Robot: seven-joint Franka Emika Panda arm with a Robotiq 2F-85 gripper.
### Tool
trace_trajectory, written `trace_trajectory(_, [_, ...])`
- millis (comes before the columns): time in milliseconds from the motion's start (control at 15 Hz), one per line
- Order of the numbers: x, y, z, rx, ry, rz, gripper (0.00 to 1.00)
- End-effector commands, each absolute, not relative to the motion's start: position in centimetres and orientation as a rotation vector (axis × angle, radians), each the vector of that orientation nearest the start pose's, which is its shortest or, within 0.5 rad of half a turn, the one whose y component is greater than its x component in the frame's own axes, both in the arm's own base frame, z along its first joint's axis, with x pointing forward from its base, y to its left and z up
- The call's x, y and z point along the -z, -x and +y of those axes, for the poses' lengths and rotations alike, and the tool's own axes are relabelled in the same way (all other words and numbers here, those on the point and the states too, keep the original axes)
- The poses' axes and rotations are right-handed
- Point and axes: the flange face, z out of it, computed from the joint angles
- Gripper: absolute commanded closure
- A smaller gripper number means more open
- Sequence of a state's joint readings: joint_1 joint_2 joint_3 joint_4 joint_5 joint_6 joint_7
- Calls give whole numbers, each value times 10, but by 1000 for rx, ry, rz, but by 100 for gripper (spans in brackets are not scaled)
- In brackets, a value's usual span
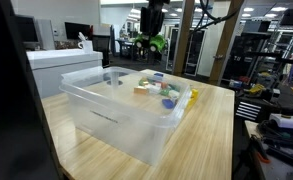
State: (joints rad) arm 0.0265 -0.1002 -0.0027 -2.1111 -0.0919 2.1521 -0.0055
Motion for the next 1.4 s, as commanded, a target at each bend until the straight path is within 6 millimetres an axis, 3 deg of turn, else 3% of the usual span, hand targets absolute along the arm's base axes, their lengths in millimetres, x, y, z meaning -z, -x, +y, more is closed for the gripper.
trace_trajectory(0, [-466, -519, 16, 161, 3197, -222, 14])
trace_trajectory(200, [-463, -525, 6, 167, 3210, -202, 2])
trace_trajectory(333, [-466, -534, -10, 191, 3219, -159, 0])
trace_trajectory(467, [-468, -543, -41, 207, 3240, -64, 0])
trace_trajectory(600, [-460, -542, -89, 184, 3290, 53, 0])
trace_trajectory(733, [-439, -530, -127, 118, 3344, 122, 0])
trace_trajectory(1000, [-391, -512, -170, -18, 3389, 205, 0])
trace_trajectory(1267, [-336, -508, -179, -88, 3375, 248, 0])
trace_trajectory(1333, [-313, -512, -178, -85, 3369, 255, 0])
